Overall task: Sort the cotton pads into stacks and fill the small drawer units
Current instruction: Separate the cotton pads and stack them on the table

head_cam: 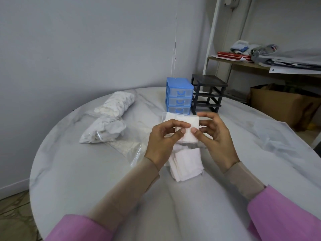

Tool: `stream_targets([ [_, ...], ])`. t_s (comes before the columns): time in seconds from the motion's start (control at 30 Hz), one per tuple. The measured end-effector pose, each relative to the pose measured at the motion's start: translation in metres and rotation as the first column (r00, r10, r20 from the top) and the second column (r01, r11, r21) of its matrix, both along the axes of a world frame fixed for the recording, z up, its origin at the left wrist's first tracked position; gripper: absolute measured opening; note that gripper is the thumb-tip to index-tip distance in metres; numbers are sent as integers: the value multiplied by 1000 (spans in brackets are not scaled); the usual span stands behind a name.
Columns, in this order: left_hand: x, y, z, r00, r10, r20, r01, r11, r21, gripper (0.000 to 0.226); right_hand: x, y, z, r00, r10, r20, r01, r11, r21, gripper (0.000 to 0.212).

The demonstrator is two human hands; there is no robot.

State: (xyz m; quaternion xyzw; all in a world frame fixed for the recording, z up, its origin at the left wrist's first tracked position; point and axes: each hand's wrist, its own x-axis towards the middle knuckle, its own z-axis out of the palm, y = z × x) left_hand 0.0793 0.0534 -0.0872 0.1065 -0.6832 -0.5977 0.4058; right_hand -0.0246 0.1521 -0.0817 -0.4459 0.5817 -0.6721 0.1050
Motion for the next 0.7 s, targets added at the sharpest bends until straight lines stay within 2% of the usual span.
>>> stream_targets([
  [0.1,2,1,2,1000,-30,-8,30,998,48,26,0,0,-1,998,20,54,-20,1000,-3,38],
  [0.23,3,2,5,995,-93,-26,95,992,77,34,0,2,1,997,37,-61,-40,998,-50,27],
  [0.33,4,0,6,996,-88,-22,90,994,66,37,0,1,2,995,55,-79,-56,998,-16,24],
  [0.7,4,-3,7,1000,-10,-22,11,998,55,42,-7,2,2,998,40,-57,-38,999,22,39],
])
